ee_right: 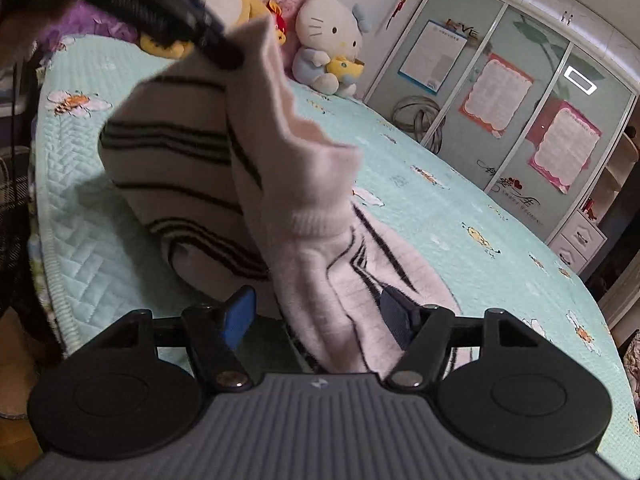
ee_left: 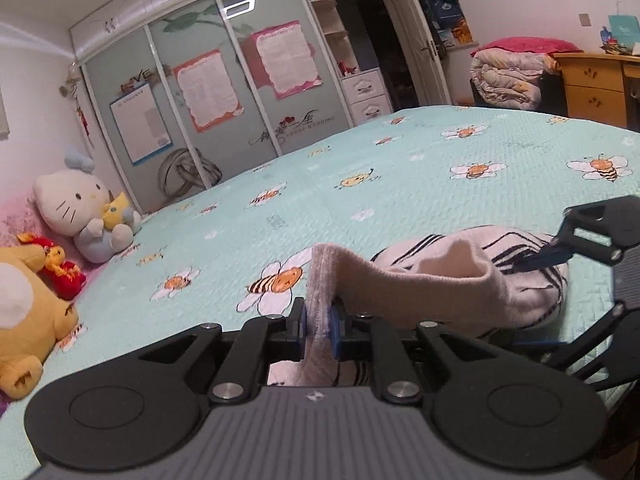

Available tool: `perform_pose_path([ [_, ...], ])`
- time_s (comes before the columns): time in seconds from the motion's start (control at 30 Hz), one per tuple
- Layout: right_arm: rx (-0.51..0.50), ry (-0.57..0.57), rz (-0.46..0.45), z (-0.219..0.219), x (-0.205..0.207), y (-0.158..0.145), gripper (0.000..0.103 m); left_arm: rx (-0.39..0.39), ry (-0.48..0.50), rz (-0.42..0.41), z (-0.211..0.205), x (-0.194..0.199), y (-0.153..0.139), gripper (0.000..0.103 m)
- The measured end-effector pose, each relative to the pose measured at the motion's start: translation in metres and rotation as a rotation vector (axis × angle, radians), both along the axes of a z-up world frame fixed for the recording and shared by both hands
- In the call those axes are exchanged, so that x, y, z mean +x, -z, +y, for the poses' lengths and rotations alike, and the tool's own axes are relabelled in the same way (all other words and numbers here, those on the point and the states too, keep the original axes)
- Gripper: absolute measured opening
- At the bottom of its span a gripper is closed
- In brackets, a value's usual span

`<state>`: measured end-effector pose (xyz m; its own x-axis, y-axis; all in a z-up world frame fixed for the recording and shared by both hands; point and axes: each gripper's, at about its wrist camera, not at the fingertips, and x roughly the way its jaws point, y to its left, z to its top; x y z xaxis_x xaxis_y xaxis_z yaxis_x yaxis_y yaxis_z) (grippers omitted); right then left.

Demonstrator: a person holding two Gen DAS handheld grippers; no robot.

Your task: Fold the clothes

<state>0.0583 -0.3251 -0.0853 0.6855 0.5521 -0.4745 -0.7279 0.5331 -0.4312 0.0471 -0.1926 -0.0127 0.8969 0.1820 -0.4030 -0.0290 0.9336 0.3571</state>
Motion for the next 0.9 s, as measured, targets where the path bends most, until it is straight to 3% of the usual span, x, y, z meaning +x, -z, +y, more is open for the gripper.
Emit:
perform_pose_path([
  [0.03,0.006,0.006,-0.013,0.001,0.002,0.001,0.066,0.007,0.002,-0.003,-0.001,0.000,0.001,0.015],
  [0.1,0.039,0.030,-0.010,0.001,0.004,-0.003,0.044,0.009,0.009,0.010,-0.001,0.000,0.005,0.015],
  [0.13,0.058,0.047,0.005,0.001,0.008,-0.006,0.015,0.009,0.013,0.016,-0.002,0.001,0.007,0.015],
  [0.17,0.078,0.068,0.030,0.000,0.014,-0.010,0.009,0.006,0.023,0.029,-0.002,0.001,0.010,0.015],
  [0.4,0.233,0.174,0.225,-0.021,0.054,-0.029,0.008,0.055,0.106,0.140,-0.016,0.000,0.048,0.025],
  [0.5,0.206,0.191,0.250,-0.025,0.059,-0.023,0.009,0.080,0.143,0.186,-0.021,-0.003,0.064,0.043],
  [0.6,0.136,0.169,0.297,-0.031,0.059,-0.012,0.011,0.095,0.176,0.240,-0.022,-0.009,0.078,0.047],
  [0.77,0.009,0.086,0.265,-0.041,0.033,-0.002,0.054,0.112,0.200,0.301,-0.023,-0.016,0.094,0.049],
  [0.9,-0.109,-0.013,0.141,-0.037,0.012,-0.004,0.065,0.142,0.220,0.300,-0.023,-0.018,0.093,0.051],
])
